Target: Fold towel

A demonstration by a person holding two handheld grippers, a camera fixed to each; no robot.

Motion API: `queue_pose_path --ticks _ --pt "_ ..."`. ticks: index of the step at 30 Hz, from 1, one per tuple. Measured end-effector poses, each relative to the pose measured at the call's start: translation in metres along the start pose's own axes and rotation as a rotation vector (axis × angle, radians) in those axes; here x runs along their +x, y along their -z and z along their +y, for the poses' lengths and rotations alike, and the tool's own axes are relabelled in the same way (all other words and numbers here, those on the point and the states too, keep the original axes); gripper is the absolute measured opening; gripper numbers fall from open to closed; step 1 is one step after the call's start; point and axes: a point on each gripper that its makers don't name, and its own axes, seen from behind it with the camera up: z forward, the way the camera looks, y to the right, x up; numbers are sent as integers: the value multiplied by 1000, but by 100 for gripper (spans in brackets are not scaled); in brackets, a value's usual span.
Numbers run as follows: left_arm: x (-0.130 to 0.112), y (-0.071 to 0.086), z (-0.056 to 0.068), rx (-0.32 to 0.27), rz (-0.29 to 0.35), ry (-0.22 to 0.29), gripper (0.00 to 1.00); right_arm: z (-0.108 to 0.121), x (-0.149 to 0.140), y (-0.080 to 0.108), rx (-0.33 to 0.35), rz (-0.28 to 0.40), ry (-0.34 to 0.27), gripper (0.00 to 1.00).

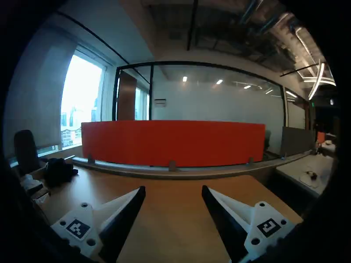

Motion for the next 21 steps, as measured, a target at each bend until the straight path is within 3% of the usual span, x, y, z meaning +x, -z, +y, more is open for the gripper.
queue_pose_path --ticks 21 --pt "-1 -2 -1 -13 -2 5 97 11 -3 6 -24 -3 6 100"
